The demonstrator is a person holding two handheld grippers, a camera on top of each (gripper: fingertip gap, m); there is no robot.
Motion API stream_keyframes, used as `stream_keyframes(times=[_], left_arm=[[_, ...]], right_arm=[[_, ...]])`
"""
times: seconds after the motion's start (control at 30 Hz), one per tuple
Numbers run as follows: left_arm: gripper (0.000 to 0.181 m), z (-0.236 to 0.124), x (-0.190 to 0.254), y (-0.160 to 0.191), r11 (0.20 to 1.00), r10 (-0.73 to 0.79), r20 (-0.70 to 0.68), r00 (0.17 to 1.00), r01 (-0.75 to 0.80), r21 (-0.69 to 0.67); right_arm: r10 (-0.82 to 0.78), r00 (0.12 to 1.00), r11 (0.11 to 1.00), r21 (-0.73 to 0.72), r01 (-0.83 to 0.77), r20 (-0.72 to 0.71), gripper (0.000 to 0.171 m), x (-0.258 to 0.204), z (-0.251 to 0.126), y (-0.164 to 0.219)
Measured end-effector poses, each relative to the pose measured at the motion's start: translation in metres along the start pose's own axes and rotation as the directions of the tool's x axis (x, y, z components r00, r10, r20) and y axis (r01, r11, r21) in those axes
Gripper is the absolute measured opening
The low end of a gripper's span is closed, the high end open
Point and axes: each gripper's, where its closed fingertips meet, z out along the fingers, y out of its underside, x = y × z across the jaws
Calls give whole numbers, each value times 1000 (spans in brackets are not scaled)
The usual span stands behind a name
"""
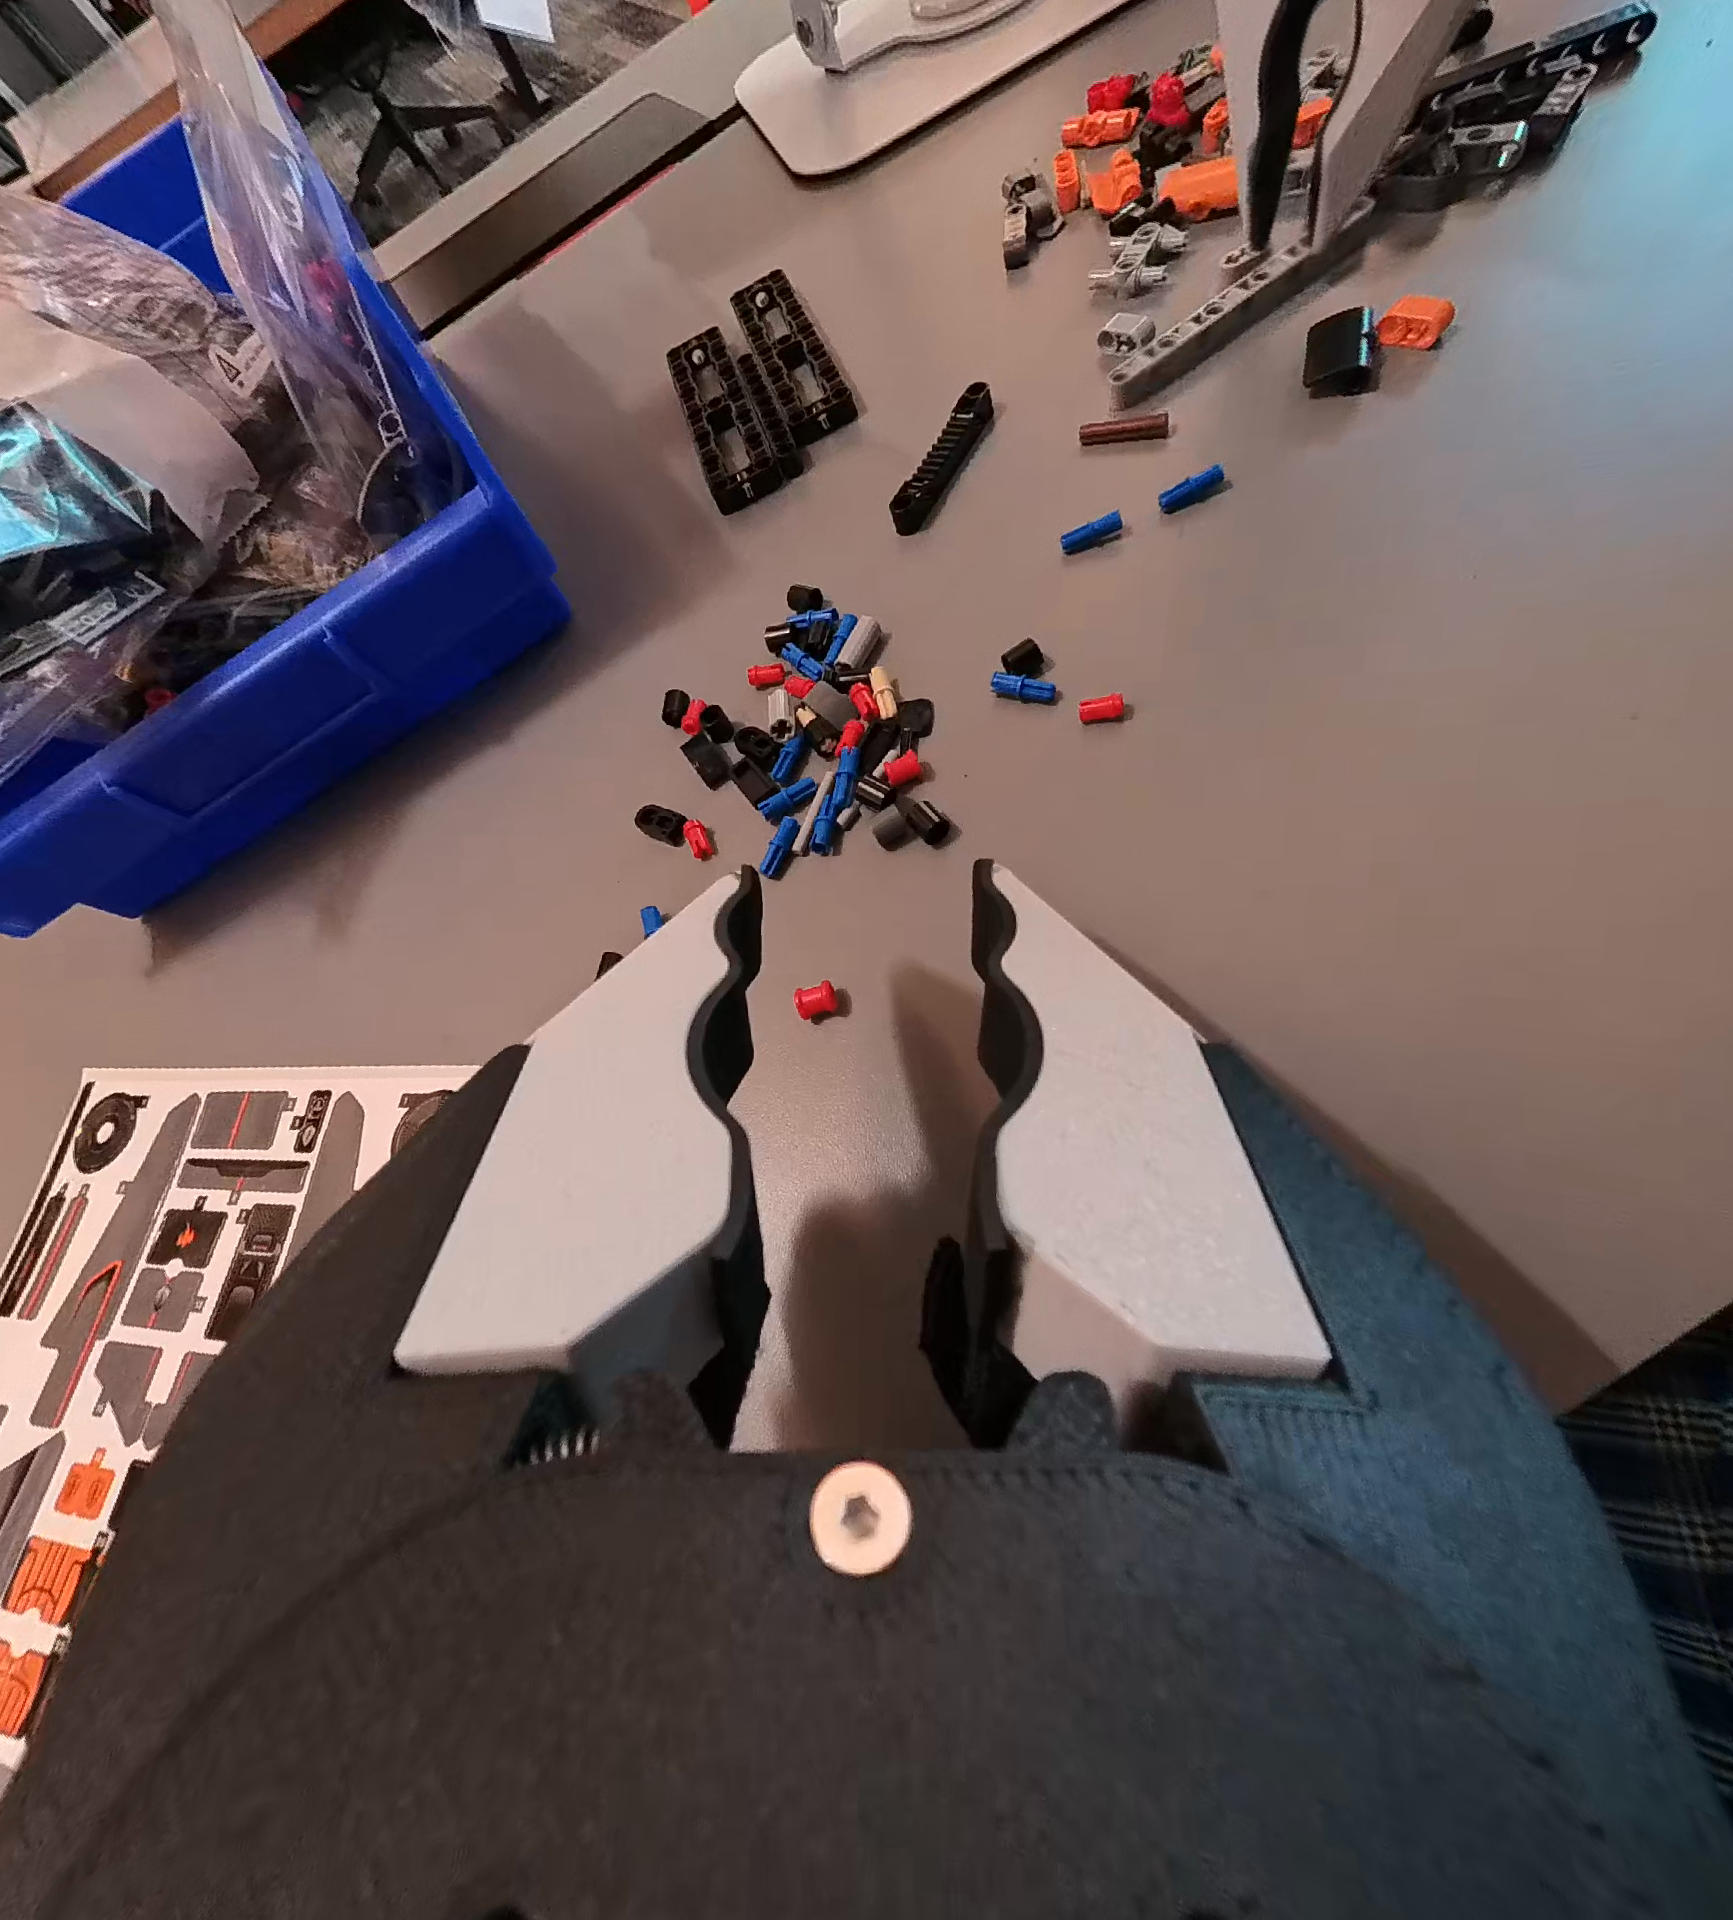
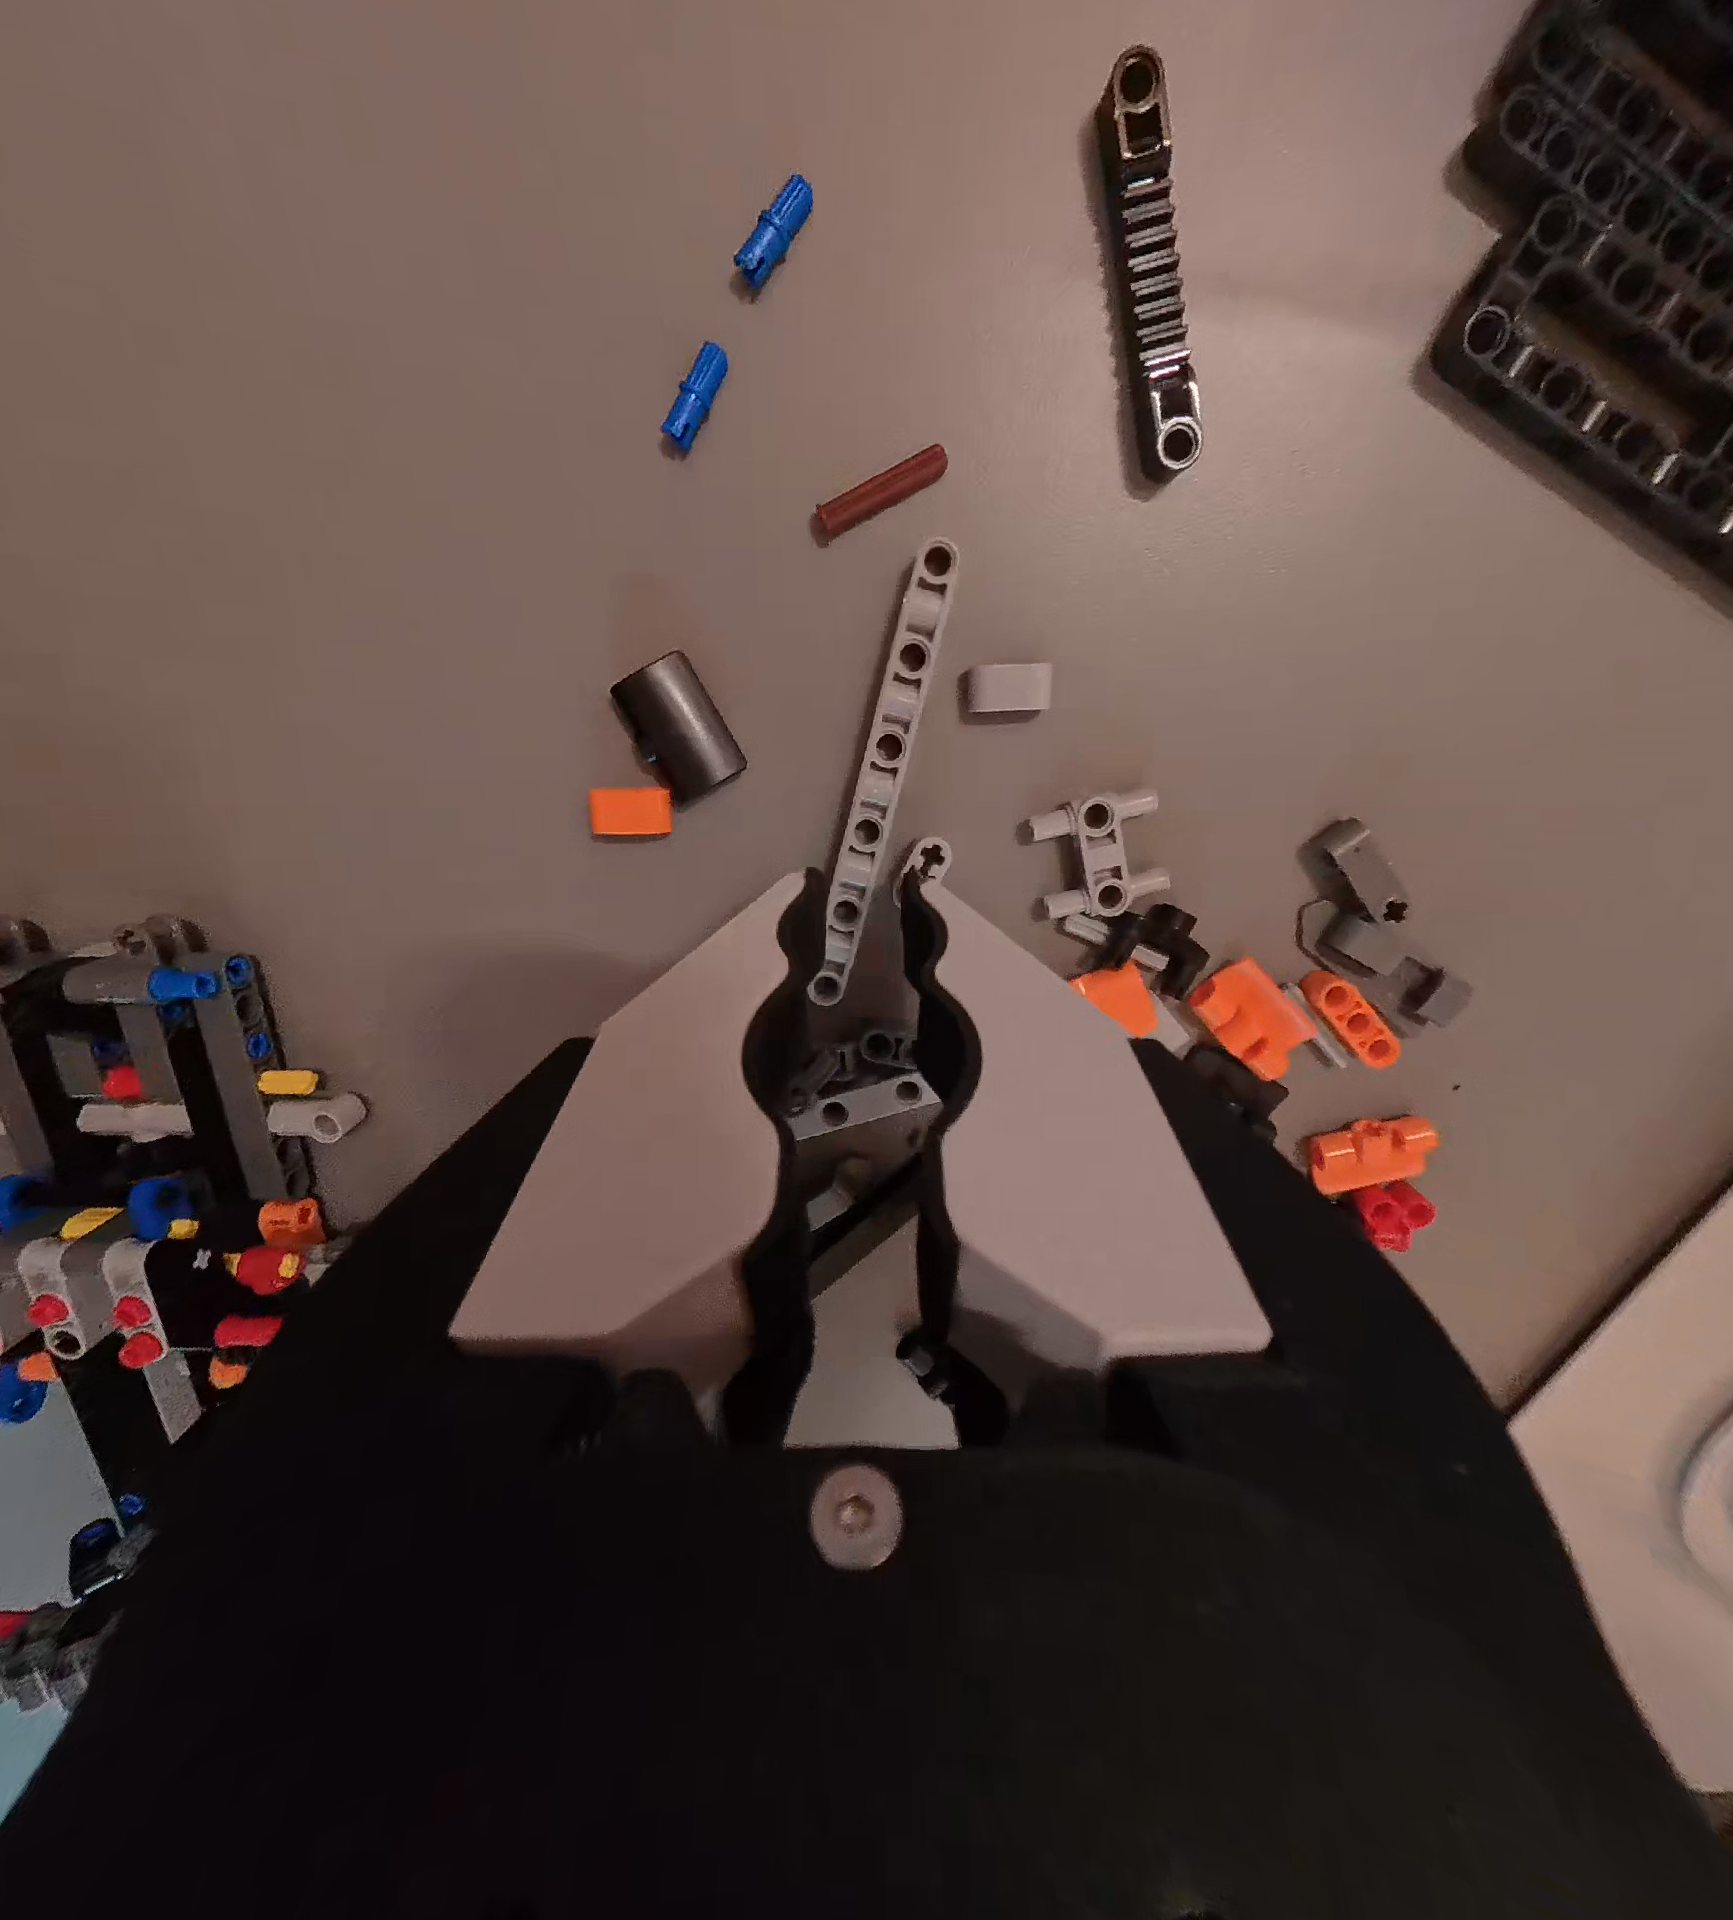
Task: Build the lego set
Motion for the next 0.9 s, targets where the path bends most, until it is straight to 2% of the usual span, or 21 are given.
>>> stream_keyframes(times=[0.17,0.27,0.37,0.5,0.57,0.67,0.73,0.83,0.9], left_arm=[[39,0,1,0,1000,5,0,1000,-5,-3],[38,0,1,0,1000,8,0,1000,-8,0],[38,-1,1,-1,1000,8,2,1000,-8,7],[38,0,1,0,1000,6,-2,1000,-6,2],[38,0,1,0,1000,3,-3,1000,-3,2],[38,-1,0,0,1000,2,-1,1000,-2,5],[38,-1,0,0,1000,2,0,1000,-2,6],[38,0,1,0,1000,10,2,1000,-10,3],[38,0,2,0,1000,19,2,1000,-19,-1]], right_arm=[[-22,999,998,58,25,-36,16,0,-10,-18],[-36,999,999,32,37,-30,15,1,3,-20],[-34,999,999,28,35,-10,4,-1,14,-21],[-90,996,994,56,91,-21,4,7,-1,-28],[-171,983,982,68,175,-67,4,23,-17,-39],[-384,909,922,-21,386,-162,4,60,-27,-48],[-504,849,864,-121,489,-162,4,85,-22,-47],[-618,779,781,-197,592,-109,4,105,-5,-47],[-641,762,756,-245,607,-90,14,115,7,-43]])
